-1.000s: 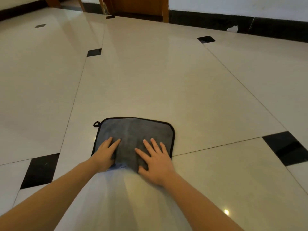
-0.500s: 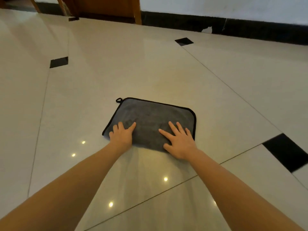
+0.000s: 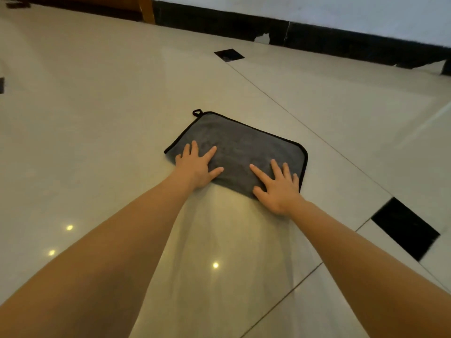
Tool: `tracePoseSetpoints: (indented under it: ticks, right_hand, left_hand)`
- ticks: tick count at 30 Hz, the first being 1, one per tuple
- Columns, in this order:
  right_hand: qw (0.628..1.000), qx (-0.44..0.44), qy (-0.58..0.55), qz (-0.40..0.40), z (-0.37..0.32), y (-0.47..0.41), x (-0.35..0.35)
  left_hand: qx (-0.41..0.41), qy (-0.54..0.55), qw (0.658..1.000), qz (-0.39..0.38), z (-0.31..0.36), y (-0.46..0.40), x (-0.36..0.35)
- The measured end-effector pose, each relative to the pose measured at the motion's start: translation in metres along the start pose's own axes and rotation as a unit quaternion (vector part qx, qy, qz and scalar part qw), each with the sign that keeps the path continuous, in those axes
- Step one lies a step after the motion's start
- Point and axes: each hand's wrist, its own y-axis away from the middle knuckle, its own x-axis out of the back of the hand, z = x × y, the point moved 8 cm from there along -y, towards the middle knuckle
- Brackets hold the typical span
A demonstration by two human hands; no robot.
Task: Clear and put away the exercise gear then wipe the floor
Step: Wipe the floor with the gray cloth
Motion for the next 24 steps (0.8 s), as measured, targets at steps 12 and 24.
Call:
tracePoseSetpoints:
  ticks: [12,24]
  right_hand:
    - [0.999,-0.043,-0.014,-0.010,-0.008,-0.012,0.003]
    - [0.987,0.138,0.046,-0.061,-0.136,0.058,-0.037]
  left_hand:
    - [-0.028,0.011,0.999,0.024,0.002,-0.008,0.008]
    - [-0.021,-0.007,1.000,0.022,-0.082,0.121,-0.034]
